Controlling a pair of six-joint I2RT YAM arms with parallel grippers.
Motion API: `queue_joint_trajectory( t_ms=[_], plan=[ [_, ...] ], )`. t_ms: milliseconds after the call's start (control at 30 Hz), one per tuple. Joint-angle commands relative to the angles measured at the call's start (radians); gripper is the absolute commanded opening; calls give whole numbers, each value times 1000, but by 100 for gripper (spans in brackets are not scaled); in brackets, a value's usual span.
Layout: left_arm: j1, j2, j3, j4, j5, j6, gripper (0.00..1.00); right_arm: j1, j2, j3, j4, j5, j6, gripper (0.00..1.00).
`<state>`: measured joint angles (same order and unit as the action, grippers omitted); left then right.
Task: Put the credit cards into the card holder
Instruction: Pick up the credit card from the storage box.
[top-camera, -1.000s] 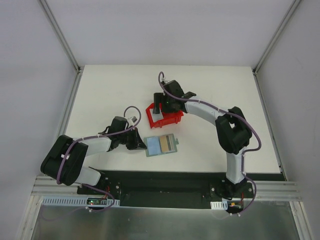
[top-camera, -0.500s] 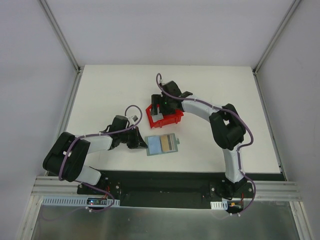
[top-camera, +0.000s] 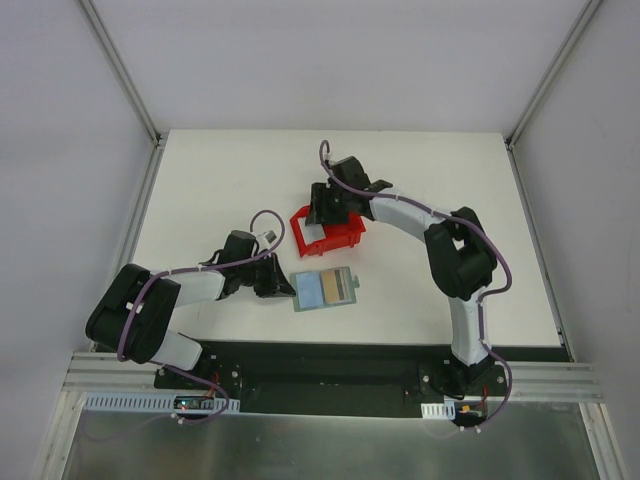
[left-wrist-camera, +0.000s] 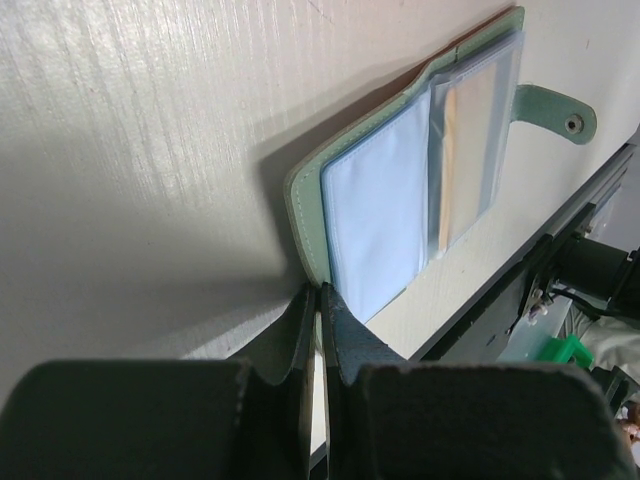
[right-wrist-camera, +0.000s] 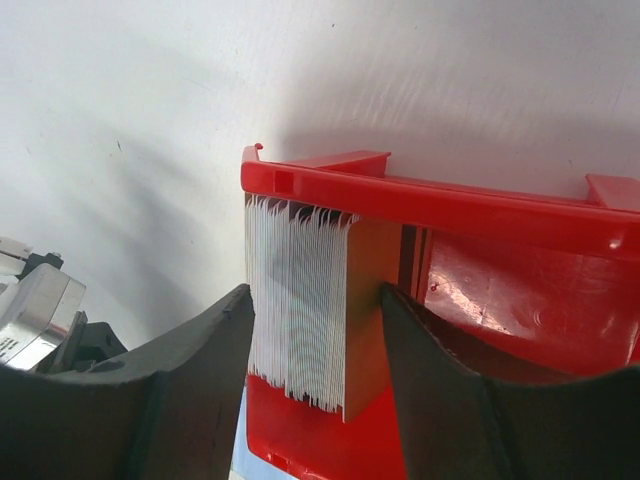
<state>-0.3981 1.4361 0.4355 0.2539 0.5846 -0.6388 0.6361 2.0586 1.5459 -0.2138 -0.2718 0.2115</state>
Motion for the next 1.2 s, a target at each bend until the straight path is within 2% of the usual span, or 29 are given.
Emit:
queue_joint_trajectory(
  t_ms=[0, 167, 300, 400, 467, 733, 867, 967, 1167],
  plan=[
    [5, 6, 26, 21, 24, 24, 0, -1, -71, -1, 25, -37, 12, 54],
    [5, 7, 25, 21, 26, 24, 0, -3, -77, -6, 28, -34, 14, 47],
    [5, 7, 25, 22, 29, 22, 0, -3, -83, -10, 24, -20, 12, 33],
    [5, 6, 25, 22, 29, 22, 0, -4, -92, -17, 24, -7, 9, 30],
    [5, 7, 25, 22, 30, 22, 0, -4, -97, -17, 24, -7, 8, 23],
    [5, 3, 20, 22, 37, 22, 0, -12, -123, -15, 10, 26, -15, 6],
    [5, -3, 16, 22, 34, 22, 0, -15, -126, 16, -47, 89, -53, 0],
    [5, -9, 9, 22, 35, 22, 0, -15, -130, 39, -84, 129, -83, 0],
    [4, -19, -6, 22, 31, 24, 0, -18, -271, -16, -55, 181, -109, 1]
  ],
)
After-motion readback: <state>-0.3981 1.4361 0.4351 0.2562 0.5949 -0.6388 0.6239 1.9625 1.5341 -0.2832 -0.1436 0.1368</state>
